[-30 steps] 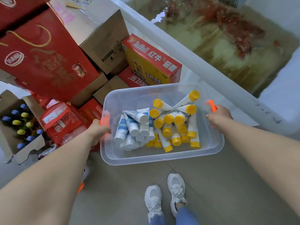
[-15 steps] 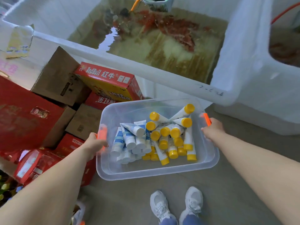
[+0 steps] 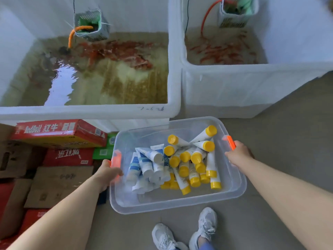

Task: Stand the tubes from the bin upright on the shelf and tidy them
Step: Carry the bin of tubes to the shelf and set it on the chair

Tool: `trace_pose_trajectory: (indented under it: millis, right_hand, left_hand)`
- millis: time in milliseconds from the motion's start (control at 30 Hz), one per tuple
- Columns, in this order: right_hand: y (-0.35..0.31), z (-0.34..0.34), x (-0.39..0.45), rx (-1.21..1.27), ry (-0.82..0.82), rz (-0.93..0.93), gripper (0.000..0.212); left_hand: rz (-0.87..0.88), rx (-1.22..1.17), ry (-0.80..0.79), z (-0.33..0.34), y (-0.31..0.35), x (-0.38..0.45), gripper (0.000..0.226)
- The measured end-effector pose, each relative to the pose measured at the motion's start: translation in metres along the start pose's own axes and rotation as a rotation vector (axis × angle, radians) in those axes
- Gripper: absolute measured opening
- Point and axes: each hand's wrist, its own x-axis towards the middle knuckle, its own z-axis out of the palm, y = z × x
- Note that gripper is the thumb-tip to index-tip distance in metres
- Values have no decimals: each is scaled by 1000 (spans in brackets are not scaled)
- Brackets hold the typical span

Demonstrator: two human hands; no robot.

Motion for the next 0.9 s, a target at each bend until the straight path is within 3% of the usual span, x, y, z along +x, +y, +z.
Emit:
trace_pose_trajectory:
  millis: [333,533,700,900]
  right_hand:
    - [136,-132,9,185,107,219,15]
    - [205,-181,10,344,213,382,15]
    - [259,-213,6,466,308,525,37]
    - [311,-237,-11,601,404,743,33]
  left_hand:
    - [183,264,-81,138,136,-73,57]
    - [302,447,-209,217,211,-99,57]
    - [418,581,-309,290,274,-121,64]
    - [574,863,-358,386,332,-165,60]
